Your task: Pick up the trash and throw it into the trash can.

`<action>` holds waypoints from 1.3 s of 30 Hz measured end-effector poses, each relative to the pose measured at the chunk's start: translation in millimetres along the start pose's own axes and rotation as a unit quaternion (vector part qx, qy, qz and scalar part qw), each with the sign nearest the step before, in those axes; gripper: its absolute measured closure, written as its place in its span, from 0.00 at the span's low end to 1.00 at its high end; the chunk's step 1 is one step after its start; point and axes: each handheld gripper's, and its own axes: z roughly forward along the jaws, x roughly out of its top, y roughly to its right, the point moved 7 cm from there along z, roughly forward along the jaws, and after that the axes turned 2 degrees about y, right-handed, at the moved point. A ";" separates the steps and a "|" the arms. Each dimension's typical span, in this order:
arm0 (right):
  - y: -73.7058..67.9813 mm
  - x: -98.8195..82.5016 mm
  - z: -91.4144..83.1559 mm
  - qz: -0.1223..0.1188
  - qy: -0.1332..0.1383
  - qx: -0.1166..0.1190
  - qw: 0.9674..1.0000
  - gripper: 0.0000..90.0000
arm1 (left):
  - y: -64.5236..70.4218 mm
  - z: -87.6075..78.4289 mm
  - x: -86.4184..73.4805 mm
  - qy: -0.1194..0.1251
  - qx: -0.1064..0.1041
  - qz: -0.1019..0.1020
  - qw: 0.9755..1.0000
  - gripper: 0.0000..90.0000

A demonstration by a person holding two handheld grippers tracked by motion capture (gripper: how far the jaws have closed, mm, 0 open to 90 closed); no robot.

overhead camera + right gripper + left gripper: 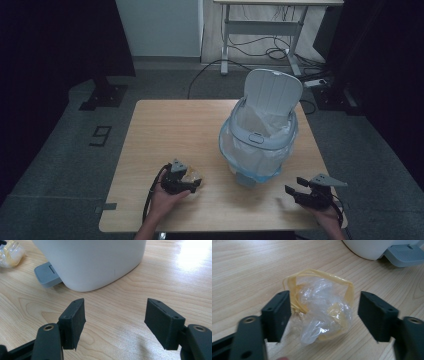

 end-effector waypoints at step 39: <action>5.7 -1.7 -1.4 0.004 -0.001 -0.010 1.000 0.36 | -5.5 -54.0 18.2 0.099 -0.013 -0.013 0.995 0.71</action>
